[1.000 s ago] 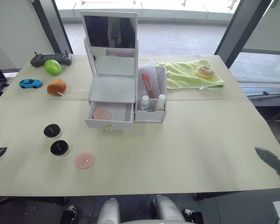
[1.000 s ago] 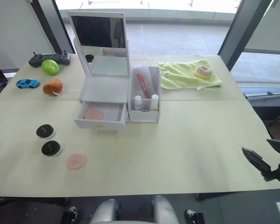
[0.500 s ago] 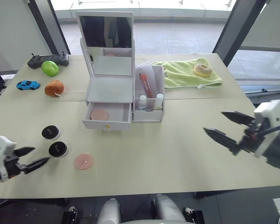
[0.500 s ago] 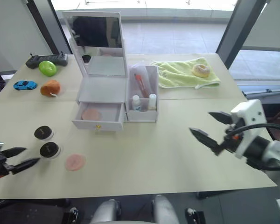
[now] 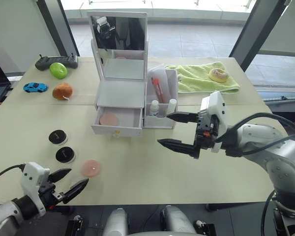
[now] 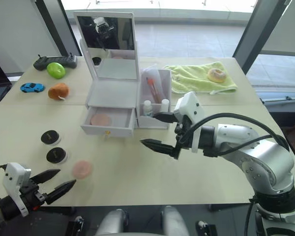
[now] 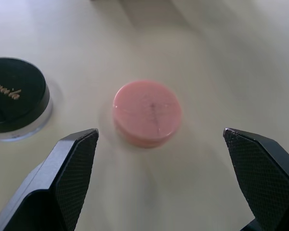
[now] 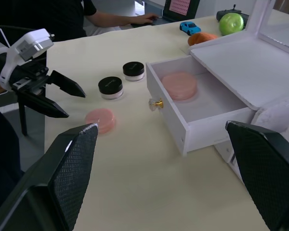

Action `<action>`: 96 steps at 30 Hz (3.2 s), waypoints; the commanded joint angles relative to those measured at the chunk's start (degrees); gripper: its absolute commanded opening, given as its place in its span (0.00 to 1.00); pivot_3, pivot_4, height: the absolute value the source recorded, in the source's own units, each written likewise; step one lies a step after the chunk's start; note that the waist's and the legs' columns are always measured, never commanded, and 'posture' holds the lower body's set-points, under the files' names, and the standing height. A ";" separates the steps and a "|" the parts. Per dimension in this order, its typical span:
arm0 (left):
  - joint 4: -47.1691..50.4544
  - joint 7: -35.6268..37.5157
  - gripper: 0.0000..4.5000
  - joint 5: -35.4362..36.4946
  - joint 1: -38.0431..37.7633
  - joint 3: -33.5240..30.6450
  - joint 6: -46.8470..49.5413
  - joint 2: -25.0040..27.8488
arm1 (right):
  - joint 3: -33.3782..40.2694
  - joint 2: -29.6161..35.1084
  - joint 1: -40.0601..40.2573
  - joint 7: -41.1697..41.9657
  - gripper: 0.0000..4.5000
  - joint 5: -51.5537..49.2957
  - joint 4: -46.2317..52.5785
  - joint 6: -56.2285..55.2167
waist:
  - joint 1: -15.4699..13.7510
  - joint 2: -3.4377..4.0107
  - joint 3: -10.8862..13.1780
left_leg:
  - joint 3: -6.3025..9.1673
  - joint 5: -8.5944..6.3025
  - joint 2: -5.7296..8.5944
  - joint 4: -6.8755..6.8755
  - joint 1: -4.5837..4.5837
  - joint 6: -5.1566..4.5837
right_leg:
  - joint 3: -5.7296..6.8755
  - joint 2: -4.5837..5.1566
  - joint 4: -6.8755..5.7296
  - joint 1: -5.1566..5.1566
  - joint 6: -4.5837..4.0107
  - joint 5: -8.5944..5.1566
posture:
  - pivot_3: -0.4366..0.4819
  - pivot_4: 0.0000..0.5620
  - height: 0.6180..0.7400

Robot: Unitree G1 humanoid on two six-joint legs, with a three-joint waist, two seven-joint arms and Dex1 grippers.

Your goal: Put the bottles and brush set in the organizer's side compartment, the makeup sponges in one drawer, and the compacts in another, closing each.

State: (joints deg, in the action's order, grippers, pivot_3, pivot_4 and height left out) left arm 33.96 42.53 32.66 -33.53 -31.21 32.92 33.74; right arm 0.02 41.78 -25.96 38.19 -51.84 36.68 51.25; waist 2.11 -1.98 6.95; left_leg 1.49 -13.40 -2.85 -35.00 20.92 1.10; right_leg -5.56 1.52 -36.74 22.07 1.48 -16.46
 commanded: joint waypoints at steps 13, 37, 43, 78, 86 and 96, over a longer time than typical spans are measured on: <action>-6.98 -9.48 0.99 -14.02 6.99 14.33 -9.53 -5.11 | 0.33 0.12 -3.29 1.75 1.00 0.53 1.04 -0.55 | 0.10 0.03 -0.07 | 0.03 0.00 0.02 -0.01 0.05 0.00 | 0.01 -0.03 0.02 0.02 -0.07 0.04 | 0.48 0.27 1.00; -5.34 -5.64 0.66 -8.71 11.52 9.20 -10.46 -0.01 | 0.96 0.03 -2.13 -0.09 1.00 0.30 1.48 -0.55 | 0.12 0.16 -0.09 | 0.05 0.00 -0.01 0.01 0.11 0.00 | 0.03 -0.03 0.03 0.08 0.25 -0.14 | 0.48 0.27 1.00; -10.13 -3.25 0.66 -0.36 23.80 -0.85 -1.71 10.67 | 0.66 -0.24 -1.58 -0.87 1.00 0.76 1.72 -0.62 | 0.15 0.09 -0.02 | 0.08 0.00 -0.02 0.01 0.11 0.00 | 0.07 -0.04 0.02 0.08 0.28 -0.15 | 0.48 0.27 1.00; -37.10 26.11 0.66 -6.44 72.84 35.60 -1.07 10.65 | 5.66 0.28 6.57 -14.42 1.00 -2.41 10.46 1.09 | 0.07 0.09 0.17 | 0.16 0.01 0.02 -0.05 0.19 -0.02 | 0.03 -0.18 0.05 0.07 0.39 -0.17 | 0.48 0.27 1.00; -39.37 25.46 0.66 -8.67 73.80 35.70 -2.84 9.08 | 5.57 0.28 6.91 -16.15 1.00 -3.63 11.30 0.95 | 0.26 0.09 0.17 | 0.19 0.02 0.02 -0.04 0.19 -0.02 | 0.02 -0.19 0.04 0.07 0.41 -0.18 | 0.48 0.27 1.00; -40.40 25.56 0.66 -9.27 73.97 35.15 -3.41 8.31 | 5.55 0.49 6.93 -16.87 1.00 -4.28 11.31 0.54 | 0.19 0.09 0.17 | 0.20 0.02 0.02 -0.05 0.19 -0.02 | 0.03 -0.19 0.04 0.06 0.41 -0.18 | 0.48 0.27 1.00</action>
State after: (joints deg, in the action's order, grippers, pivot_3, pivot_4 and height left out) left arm -7.26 68.15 23.20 38.66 5.52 30.32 42.23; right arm 3.82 41.74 -18.88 21.53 -55.45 46.08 52.65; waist 2.29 -1.90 7.12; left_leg 1.69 -13.38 -2.83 -35.06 21.11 1.08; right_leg -5.53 1.33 -36.69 22.13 1.89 -16.64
